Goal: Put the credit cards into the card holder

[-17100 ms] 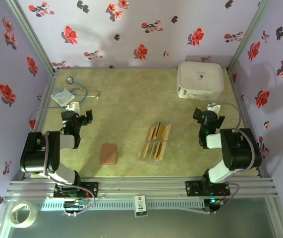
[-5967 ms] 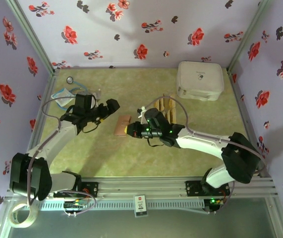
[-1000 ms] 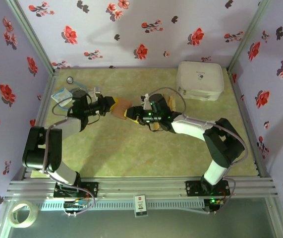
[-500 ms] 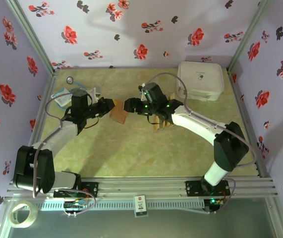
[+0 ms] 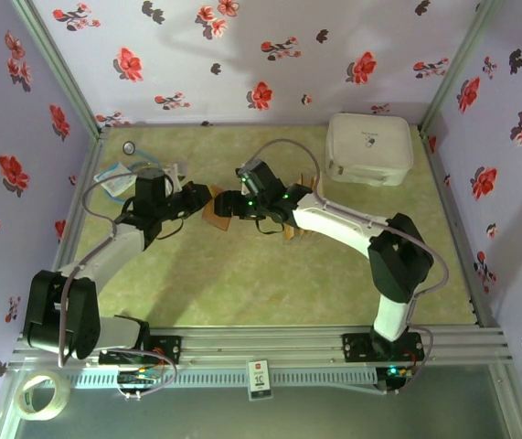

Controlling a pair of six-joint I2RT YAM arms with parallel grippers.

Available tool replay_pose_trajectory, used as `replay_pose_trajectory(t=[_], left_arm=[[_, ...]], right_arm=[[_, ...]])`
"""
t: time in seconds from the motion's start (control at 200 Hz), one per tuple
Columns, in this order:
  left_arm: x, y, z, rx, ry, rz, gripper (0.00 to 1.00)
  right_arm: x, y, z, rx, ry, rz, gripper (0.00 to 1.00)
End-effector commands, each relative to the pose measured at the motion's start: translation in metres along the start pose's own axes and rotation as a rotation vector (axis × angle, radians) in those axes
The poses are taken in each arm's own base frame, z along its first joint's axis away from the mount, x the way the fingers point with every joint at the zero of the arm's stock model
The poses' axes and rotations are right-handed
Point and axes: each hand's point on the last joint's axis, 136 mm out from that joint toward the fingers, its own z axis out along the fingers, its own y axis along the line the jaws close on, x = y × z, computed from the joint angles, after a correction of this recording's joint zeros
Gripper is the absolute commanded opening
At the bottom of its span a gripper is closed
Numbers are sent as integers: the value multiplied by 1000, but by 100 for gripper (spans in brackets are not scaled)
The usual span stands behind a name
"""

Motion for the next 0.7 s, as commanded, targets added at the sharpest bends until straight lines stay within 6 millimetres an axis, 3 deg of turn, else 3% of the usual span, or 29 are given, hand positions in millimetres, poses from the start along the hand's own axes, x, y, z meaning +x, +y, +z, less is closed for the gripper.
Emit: replay_pose_trajectory(t=[0.0,0.16,0.395,0.47,0.575,0.695], left_arm=[[-8,-19,-6,30,-26,50,0],[-7,-16,-6,21,-29,48,0],[-7,-13,-4,11,-31,51,0],[-7,-14,-4,10,-32,54,0],[-7,-12,-4,6,-29,63,0],[-7,-12,-3,4,-30,66,0]], right_arm=[[-5,-7,10,51,-12,-20,66],[8,-39,6,173,2,-22,53],[39,-96,-31,324,14,23,46],[41,-93,-45,293,-7,36,47],[34,-73,-58,203,-42,50,49],[20,-46,-58,107,-58,52,55]])
